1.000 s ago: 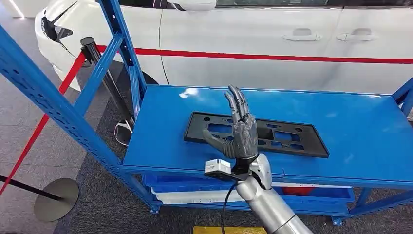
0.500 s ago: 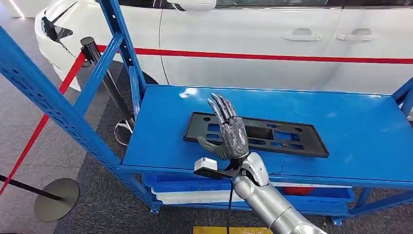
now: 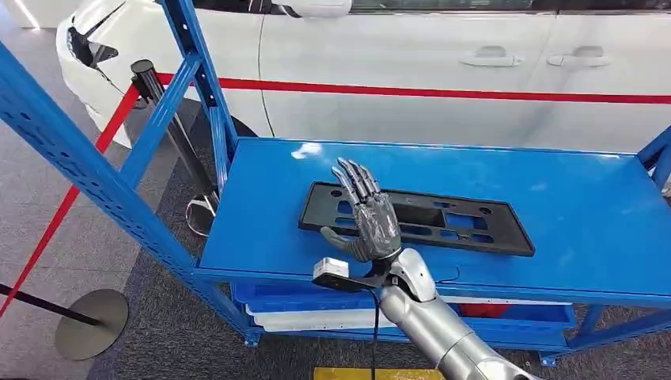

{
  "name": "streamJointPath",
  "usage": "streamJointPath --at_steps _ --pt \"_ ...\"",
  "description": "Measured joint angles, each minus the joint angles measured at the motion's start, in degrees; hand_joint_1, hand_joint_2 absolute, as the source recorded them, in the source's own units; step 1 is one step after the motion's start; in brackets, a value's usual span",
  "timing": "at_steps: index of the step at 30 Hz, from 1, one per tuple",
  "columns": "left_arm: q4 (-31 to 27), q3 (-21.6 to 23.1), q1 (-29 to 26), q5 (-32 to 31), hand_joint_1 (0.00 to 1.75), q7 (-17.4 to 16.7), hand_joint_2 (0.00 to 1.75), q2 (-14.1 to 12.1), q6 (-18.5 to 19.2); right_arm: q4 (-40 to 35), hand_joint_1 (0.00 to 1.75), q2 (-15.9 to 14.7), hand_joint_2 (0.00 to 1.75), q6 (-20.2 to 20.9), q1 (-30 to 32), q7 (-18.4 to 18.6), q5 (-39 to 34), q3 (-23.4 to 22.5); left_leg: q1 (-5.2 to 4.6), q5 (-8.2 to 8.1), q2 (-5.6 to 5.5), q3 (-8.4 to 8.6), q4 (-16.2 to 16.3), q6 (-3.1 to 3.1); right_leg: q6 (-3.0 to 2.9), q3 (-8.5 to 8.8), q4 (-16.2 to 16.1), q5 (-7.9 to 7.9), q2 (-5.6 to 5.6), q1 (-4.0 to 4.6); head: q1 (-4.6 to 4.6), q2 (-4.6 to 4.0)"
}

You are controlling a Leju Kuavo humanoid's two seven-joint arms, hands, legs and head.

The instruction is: Take the parts from the cabinet and place them on the table.

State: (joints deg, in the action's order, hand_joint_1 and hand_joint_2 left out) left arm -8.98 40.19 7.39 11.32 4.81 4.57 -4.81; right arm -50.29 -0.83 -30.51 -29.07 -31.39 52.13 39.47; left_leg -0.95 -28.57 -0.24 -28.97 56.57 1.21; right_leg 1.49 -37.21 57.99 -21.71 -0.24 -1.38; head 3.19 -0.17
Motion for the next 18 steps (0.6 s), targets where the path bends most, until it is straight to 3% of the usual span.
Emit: streamJointPath --at_steps 6,13,18 --pt "0.0 0.0 -0.06 0.46 0.0 0.02 0.0 -0.11 -0.02 3.41 0.0 1.53 1.75 0.35 -1.26 0.57 1.9 1.51 0.03 0.01 -0.01 0.0 0.0 0.0 0.0 -0.01 0.01 0.0 -0.01 0.03 0.0 0.0" --pt "0.0 0.0 -0.19 0.63 0.0 0.02 0.0 -0.17 0.07 6.95 0.0 3.21 1.75 6.28 -3.72 3.63 6.97 3.89 0.04 0.01 0.0 -0.01 0.01 0.0 0.0 -0.01 0.01 0.0 0.0 0.04 0.0 0.0" --pt "0.0 0.0 -0.19 0.63 0.0 0.02 0.0 -0.17 0.07 6.95 0.0 3.21 1.75 6.28 -3.75 3.63 6.97 3.89 0.04 0.01 0.0 0.0 0.01 -0.01 0.0 -0.01 0.01 0.0 0.0 0.04 0.0 0.0"
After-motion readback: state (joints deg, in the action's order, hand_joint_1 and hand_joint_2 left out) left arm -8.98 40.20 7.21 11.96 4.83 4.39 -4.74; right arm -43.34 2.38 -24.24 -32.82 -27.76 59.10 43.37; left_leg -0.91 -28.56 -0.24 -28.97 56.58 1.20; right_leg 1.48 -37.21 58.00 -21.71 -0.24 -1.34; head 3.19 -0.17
